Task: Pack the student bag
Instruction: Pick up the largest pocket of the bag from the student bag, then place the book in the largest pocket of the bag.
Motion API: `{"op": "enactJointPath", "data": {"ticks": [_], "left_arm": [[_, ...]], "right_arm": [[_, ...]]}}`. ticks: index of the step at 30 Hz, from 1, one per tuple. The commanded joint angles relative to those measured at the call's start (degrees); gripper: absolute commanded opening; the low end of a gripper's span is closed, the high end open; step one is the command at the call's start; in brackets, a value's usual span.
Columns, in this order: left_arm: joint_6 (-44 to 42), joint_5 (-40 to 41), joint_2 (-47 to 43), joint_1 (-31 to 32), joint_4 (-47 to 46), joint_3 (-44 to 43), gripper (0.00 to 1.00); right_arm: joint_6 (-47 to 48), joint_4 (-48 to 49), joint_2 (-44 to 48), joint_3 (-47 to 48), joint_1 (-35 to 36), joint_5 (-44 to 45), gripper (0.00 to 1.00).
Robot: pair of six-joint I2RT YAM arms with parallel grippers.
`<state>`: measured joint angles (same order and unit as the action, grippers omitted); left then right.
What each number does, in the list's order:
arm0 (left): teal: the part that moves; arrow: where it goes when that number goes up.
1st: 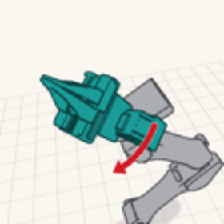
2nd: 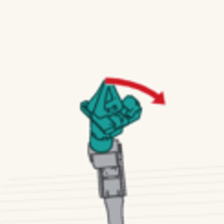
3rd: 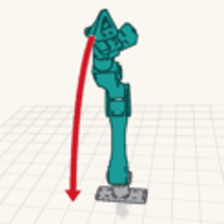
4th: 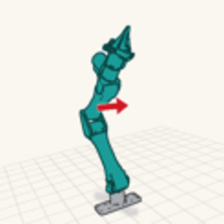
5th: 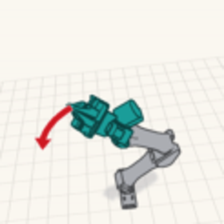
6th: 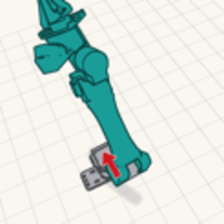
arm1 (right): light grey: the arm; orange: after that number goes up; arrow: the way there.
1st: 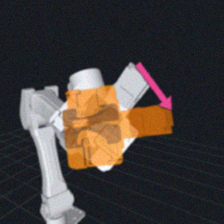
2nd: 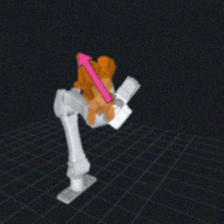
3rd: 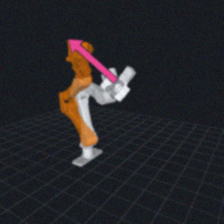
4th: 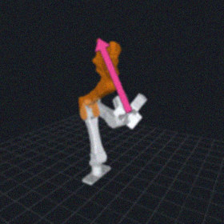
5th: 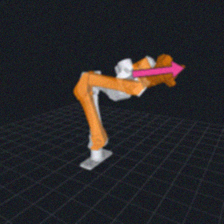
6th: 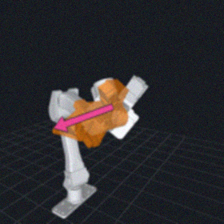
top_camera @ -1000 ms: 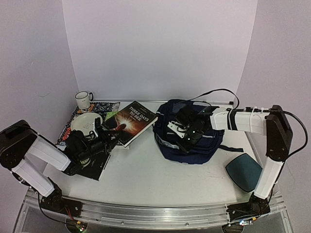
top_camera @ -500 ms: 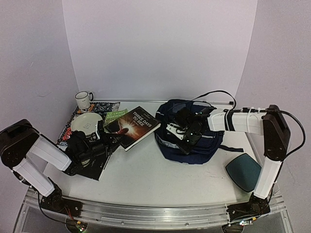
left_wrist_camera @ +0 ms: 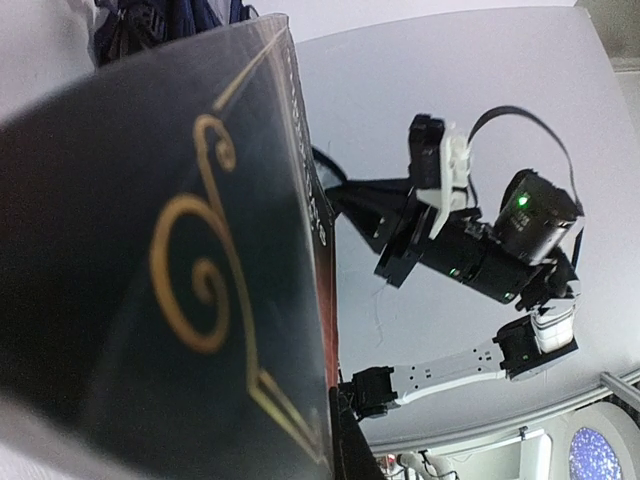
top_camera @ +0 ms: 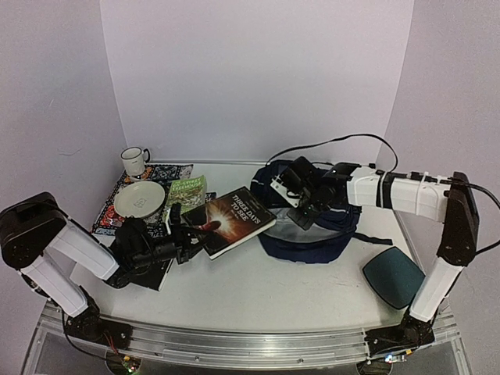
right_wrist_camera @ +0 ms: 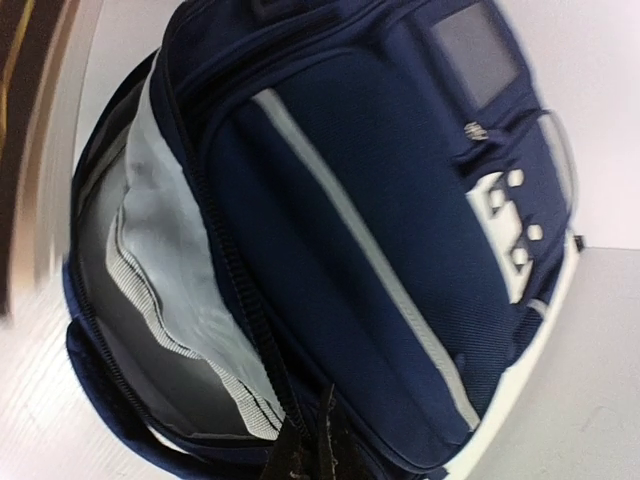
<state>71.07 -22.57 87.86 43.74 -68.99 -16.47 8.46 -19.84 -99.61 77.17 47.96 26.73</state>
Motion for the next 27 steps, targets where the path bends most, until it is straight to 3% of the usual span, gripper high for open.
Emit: {"op": "enactJointPath", "data": {"ticks": [1, 9, 20, 27], "left_arm": [[0.50, -0.39, 0.54, 2.78, -4.19, -1.77, 0.00], [1.72, -1.98, 3.49, 4.90, -3.20, -4.81, 0.00], [4.24, -3.42, 11.81, 7.07, -1.68, -15.94, 0.00], [6.40, 3.23, 14.76, 6.45, 2.60, -20.56, 0.00]], "right_arm": [[1.27, 4.23, 5.33, 3.71, 0.41, 9.97, 0.00], [2.16, 12.67, 9.17, 5.44, 1.50, 10.91, 0.00], [1.88, 14.09, 7.97, 11.07, 6.01, 9.13, 0.00], [1.32, 14.53, 5.88, 12.81, 9.90, 11.99, 0.00]]}}
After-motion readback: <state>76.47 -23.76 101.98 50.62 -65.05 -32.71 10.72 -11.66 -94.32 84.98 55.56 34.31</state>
